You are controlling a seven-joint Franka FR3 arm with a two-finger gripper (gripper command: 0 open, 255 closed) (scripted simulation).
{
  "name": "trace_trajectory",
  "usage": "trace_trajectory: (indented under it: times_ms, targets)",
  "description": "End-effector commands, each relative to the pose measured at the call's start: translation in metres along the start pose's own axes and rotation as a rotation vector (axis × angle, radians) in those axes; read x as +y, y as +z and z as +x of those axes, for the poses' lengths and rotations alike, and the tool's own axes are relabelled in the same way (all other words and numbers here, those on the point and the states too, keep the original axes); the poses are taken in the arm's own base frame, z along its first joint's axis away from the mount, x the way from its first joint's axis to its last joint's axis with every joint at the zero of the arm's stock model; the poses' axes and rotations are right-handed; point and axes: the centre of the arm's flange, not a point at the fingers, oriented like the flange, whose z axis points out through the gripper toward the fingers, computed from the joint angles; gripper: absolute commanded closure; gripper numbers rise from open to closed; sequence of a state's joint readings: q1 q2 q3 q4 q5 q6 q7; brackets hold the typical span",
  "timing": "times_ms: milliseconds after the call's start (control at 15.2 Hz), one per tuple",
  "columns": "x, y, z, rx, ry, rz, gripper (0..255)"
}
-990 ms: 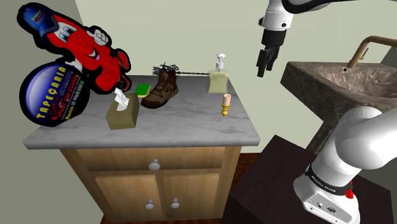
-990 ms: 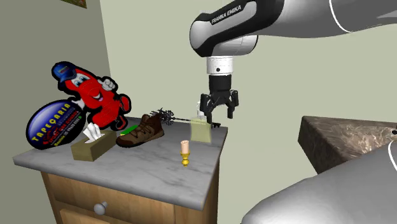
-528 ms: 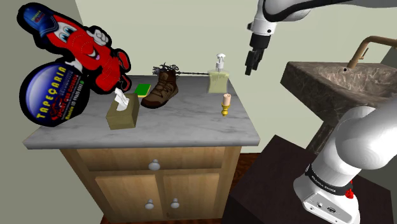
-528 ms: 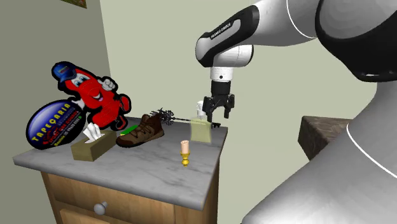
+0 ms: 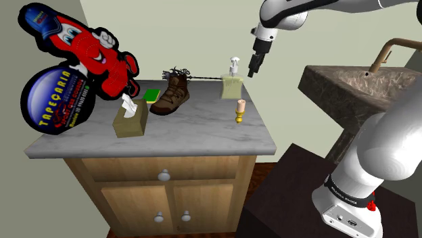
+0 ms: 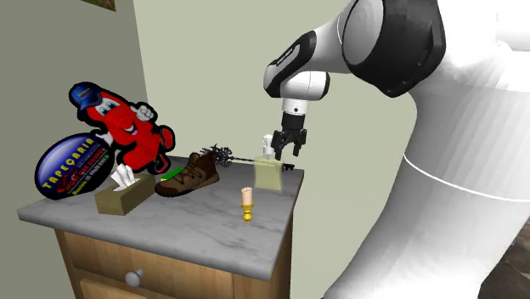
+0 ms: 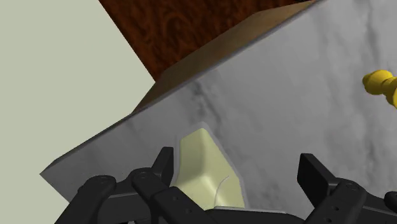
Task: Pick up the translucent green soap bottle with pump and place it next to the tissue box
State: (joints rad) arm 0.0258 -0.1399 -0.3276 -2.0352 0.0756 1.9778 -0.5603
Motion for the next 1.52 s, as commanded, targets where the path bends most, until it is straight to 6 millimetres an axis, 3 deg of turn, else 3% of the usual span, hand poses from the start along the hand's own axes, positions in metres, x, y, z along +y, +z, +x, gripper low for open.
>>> trace_trajectory:
  times_ms: [0,198,726,1188,1254,1452]
  targets:
    - [0.016,0.009,0.019,0.021,-0.028,0.012,0]
    - [0.038,0.02,0.044,0.047,-0.062,0.028,0]
    - [0.037,0.06,0.045,0.047,-0.062,0.028,0]
    - [0.037,0.06,0.045,0.047,-0.062,0.028,0]
    - [0.037,0.06,0.045,0.047,-0.062,0.028,255]
    - [0.036,0.06,0.045,0.047,-0.062,0.028,255]
